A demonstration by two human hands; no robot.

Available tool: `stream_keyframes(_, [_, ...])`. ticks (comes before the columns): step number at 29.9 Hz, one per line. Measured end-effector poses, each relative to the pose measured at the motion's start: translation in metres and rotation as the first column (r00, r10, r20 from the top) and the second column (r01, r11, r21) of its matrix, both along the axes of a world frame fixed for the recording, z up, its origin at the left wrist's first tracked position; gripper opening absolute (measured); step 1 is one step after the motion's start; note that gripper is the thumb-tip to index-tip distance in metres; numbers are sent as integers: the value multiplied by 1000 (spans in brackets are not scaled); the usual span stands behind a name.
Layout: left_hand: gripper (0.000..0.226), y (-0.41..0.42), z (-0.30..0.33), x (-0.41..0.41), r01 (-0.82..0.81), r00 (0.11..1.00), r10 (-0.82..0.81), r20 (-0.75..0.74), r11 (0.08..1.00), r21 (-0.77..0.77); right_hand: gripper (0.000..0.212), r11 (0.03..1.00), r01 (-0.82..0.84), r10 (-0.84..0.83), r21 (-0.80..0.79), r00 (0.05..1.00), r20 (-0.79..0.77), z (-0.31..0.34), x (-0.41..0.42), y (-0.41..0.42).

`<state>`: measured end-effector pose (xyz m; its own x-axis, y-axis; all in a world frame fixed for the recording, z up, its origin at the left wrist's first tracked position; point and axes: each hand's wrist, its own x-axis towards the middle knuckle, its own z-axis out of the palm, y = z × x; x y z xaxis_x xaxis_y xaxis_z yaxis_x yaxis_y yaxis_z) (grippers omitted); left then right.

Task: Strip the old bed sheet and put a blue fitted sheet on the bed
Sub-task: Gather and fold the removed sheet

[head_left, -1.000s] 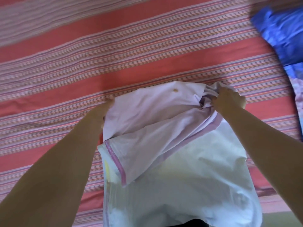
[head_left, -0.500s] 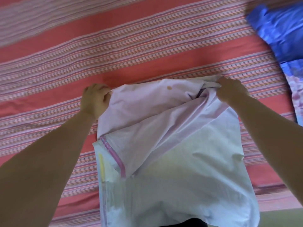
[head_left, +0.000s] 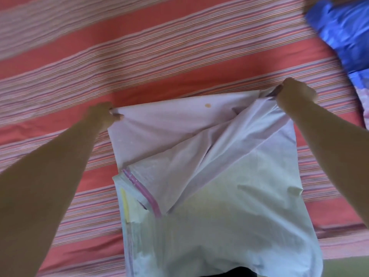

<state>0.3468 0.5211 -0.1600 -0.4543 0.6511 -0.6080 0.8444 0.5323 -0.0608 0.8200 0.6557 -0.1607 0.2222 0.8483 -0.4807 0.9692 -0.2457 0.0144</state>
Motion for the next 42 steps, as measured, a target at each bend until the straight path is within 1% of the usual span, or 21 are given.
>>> stream_keyframes(2, [31, 2, -11, 12, -418, 907, 389, 159, 879, 232, 30, 984, 154, -142, 93, 983, -116, -1, 6, 1])
stream_keyframes(3, [34, 2, -13, 23, -457, 888, 447, 112, 825, 332, 30, 968, 231, -209, 97, 958, -194, -2, 10, 1])
stream_keyframes(5, [37, 5, -15, 60, -200, 965, 256, -52, 853, 483, 34, 946, 320, -291, 50, 906, -307, -3, 12, 1])
stream_keyframes(7, [27, 13, -20, 112, 62, 991, -118, 66, 830, 555, 35, 966, 258, -238, 30, 926, -292, -3, 10, -1])
stream_keyframes(10, [36, 33, -29, 200, 320, 777, -505, 375, 831, 455, 23, 1000, 8, -4, 16, 978, -210, 0, 10, 2])
stream_keyframes(12, [55, 45, -34, 242, 427, 683, -542, 490, 840, 335, 20, 994, -104, 89, -44, 962, -260, 5, 20, 8])
stream_keyframes(15, [75, 60, -43, 269, 342, 737, -348, 579, 931, 123, 24, 986, 143, -106, 91, 938, -331, 6, 48, 18])
stream_keyframes(18, [81, 67, -48, 278, 307, 760, -266, 593, 951, 34, 43, 893, 449, -359, 36, 757, -547, -5, 51, 9])
stream_keyframes(19, [82, 70, -51, 280, 296, 762, -238, 602, 955, 4, 46, 880, 473, -351, 50, 717, -602, -8, 48, 5])
stream_keyframes(20, [84, 74, -51, 281, 294, 765, -223, 604, 956, -20, 50, 903, 404, -235, 147, 751, -617, -9, 45, 2])
stream_keyframes(22, [94, 81, -53, 286, 316, 768, -231, 598, 948, -40, 59, 933, -15, 194, 361, 863, -466, -7, 41, -3])
stream_keyframes(23, [101, 83, -51, 290, 333, 765, -246, 596, 942, -38, 62, 897, -269, 396, 350, 841, -368, -7, 39, -6])
stream_keyframes(25, [112, 81, -51, 299, 362, 770, -275, 576, 931, -40, 65, 776, -619, 629, 118, 749, -206, -11, 35, -13])
stream_keyframes(28, [123, 68, -53, 308, 459, 797, -353, 490, 881, -112, 50, 700, -708, 708, -95, 705, -36, -19, 45, -5])
stream_keyframes(29, [125, 63, -54, 310, 495, 798, -392, 457, 859, -127, 40, 684, -727, 728, -58, 686, -9, -18, 48, 1])
stream_keyframes(31, [120, 59, -52, 314, 528, 801, -439, 408, 838, -135, 30, 586, -790, 806, 182, 591, -29, -16, 49, 6])
stream_keyframes(33, [105, 61, -53, 315, 529, 799, -437, 413, 837, -138, 38, 436, -831, 893, 345, 448, -49, -15, 45, 5])
stream_keyframes(34, [96, 66, -52, 313, 518, 795, -420, 437, 846, -129, 41, 435, -842, 897, 320, 436, -73, -15, 48, 8])
stream_keyframes(36, [75, 78, -48, 302, 480, 783, -404, 473, 876, -46, 44, 600, -794, 800, 96, 596, -70, -8, 54, 21])
stream_keyframes(38, [49, 89, -41, 284, 464, 819, -435, 375, 886, 16, 44, 757, -647, 650, -88, 760, 0, -6, 56, 30])
stream_keyframes(42, [33, 95, -43, 245, 419, 901, -407, 150, 906, -57, 33, 853, -514, 517, -85, 856, 8, -31, 38, 24])
